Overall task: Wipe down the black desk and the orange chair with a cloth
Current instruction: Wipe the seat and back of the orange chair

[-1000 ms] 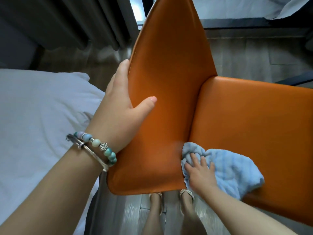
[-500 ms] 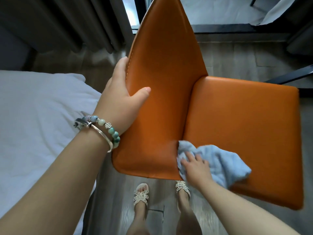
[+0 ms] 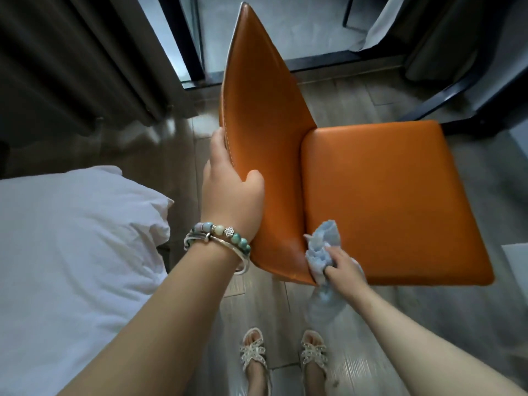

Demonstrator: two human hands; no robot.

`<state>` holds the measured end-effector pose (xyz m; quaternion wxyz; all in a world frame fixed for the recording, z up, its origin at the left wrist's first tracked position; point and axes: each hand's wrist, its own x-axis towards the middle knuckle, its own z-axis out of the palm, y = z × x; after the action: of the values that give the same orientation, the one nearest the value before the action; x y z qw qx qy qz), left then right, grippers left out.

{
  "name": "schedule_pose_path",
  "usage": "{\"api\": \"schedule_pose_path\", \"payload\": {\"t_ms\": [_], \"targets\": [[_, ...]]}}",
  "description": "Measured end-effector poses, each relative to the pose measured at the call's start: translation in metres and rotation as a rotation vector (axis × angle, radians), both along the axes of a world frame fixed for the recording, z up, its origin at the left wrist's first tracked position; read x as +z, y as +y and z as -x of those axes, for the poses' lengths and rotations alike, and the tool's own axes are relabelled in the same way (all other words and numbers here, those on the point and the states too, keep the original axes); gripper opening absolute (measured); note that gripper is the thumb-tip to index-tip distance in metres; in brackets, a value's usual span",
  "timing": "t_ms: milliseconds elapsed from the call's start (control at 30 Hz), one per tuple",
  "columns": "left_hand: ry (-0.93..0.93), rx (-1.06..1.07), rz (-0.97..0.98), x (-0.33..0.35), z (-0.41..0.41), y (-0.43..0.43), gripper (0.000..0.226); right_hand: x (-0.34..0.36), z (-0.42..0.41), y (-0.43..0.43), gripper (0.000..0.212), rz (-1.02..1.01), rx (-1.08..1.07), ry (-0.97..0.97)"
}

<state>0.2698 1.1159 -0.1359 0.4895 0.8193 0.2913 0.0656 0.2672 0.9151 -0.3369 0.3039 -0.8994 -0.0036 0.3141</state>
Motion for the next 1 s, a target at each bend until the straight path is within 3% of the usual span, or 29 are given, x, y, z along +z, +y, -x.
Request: {"api": "schedule_pose_path", "payload": {"t_ms": [133,267,367,467,500,567,633,700,767,867,933,1000], "targets": [[-0.009,0.056,0.024,0.001,0.002,-0.003,0.064,-0.013,0.02,-0.025,0.02,0.1,-0.063,0.257],[0.042,0.042,-0.049,0.003,0.001,-0.009,0.065,0.035,-0.013,-0.04,0.013,0.053,-0.253,0.026],[0.075,0.058,-0.114,0.001,0.005,-0.02,0.067,0.083,-0.044,-0.01,0.009,-0.298,-0.388,-0.132],[0.058,0.072,-0.132,0.0,0.008,-0.026,0.066,0.106,-0.04,0.034,0.021,-0.753,-0.33,0.018],[0.047,0.078,-0.123,0.0,0.008,-0.027,0.066,0.099,-0.027,0.043,0.025,-0.711,-0.245,0.067],[0.026,0.079,-0.096,0.0,0.009,-0.026,0.064,0.067,-0.002,0.043,0.03,-0.368,-0.165,0.078],[0.004,0.075,-0.074,0.0,0.01,-0.025,0.061,0.042,0.016,0.017,0.035,-0.048,-0.199,0.167],[-0.023,0.07,-0.057,0.0,0.011,-0.024,0.06,0.035,0.021,-0.01,0.032,0.022,-0.351,0.232],[-0.045,0.078,-0.028,0.001,0.012,-0.023,0.06,0.041,0.012,-0.02,0.018,-0.083,-0.534,0.099],[-0.057,0.1,-0.02,-0.002,0.01,-0.02,0.059,0.071,-0.003,-0.009,0.014,-0.514,-0.646,-0.152],[-0.066,0.109,-0.016,-0.003,0.011,-0.02,0.061,0.094,-0.004,0.003,0.019,-0.718,-0.533,-0.18],[-0.045,0.087,-0.021,-0.005,0.012,-0.019,0.065,0.109,0.0,0.012,0.022,-0.644,-0.255,-0.101]]}}
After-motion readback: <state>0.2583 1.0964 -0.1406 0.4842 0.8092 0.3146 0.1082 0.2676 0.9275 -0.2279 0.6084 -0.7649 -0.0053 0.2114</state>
